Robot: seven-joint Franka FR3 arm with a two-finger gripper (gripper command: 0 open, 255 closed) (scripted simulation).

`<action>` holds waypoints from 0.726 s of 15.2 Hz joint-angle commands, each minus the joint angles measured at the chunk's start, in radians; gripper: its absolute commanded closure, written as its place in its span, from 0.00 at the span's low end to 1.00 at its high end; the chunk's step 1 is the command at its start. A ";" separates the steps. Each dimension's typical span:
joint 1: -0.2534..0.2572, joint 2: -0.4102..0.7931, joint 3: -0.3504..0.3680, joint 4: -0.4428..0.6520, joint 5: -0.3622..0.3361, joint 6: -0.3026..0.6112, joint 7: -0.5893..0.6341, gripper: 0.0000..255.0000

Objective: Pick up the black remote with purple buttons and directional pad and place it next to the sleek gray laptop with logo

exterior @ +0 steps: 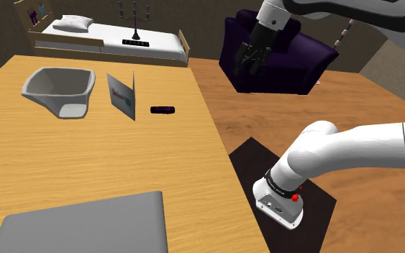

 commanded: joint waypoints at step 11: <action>0.137 0.346 -0.039 0.060 -0.021 0.266 -0.346 0.00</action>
